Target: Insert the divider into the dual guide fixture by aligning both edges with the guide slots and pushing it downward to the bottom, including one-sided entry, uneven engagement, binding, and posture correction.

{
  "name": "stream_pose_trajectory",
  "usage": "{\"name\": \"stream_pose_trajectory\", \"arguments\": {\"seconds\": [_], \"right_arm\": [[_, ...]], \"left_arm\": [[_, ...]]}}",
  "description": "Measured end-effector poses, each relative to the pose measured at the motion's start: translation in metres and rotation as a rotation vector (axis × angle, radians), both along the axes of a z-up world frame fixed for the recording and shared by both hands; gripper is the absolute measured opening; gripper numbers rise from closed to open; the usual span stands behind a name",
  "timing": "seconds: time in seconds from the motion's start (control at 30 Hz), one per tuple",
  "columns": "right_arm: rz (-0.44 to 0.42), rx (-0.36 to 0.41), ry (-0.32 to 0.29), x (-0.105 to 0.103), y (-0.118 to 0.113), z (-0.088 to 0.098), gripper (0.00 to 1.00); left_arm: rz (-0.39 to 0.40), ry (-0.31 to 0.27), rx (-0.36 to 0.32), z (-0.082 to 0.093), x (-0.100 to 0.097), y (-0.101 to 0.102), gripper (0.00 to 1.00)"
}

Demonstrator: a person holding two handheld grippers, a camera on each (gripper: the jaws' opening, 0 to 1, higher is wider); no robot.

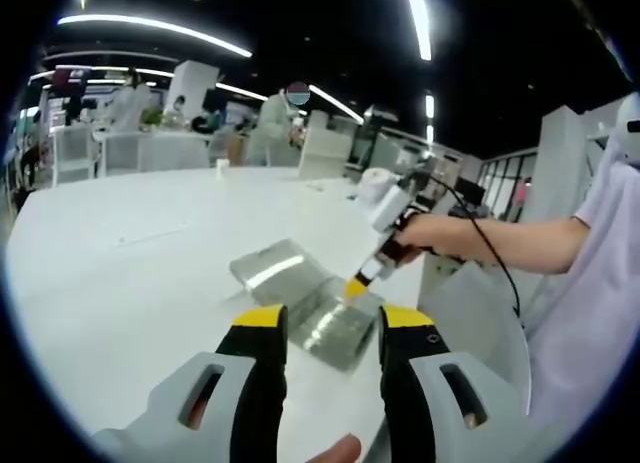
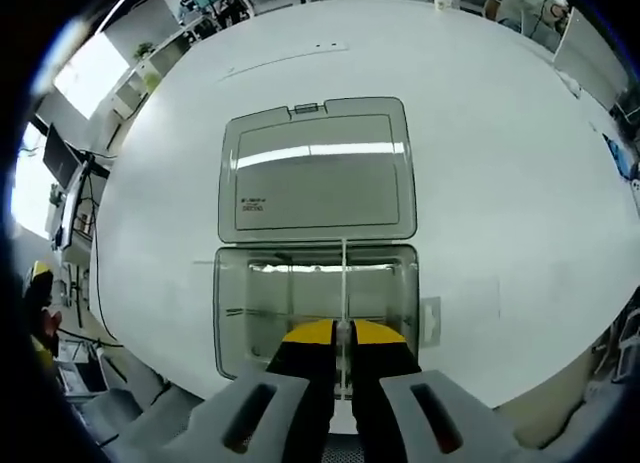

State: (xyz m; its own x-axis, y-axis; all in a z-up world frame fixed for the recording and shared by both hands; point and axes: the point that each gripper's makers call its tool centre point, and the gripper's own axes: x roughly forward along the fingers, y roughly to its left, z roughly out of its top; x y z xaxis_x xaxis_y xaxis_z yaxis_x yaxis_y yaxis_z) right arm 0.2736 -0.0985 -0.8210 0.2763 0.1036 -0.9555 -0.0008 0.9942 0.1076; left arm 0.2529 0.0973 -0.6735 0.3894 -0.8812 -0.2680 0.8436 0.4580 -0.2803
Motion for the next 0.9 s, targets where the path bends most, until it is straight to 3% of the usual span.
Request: {"name": "stream_pose_trajectory", "arguments": {"seconds": [0.9], "right_arm": [[0.008, 0.010, 0.008, 0.001, 0.000, -0.025, 0.00]], "left_arm": [[0.020, 0.002, 0.004, 0.000, 0.003, 0.006, 0.34]]}}
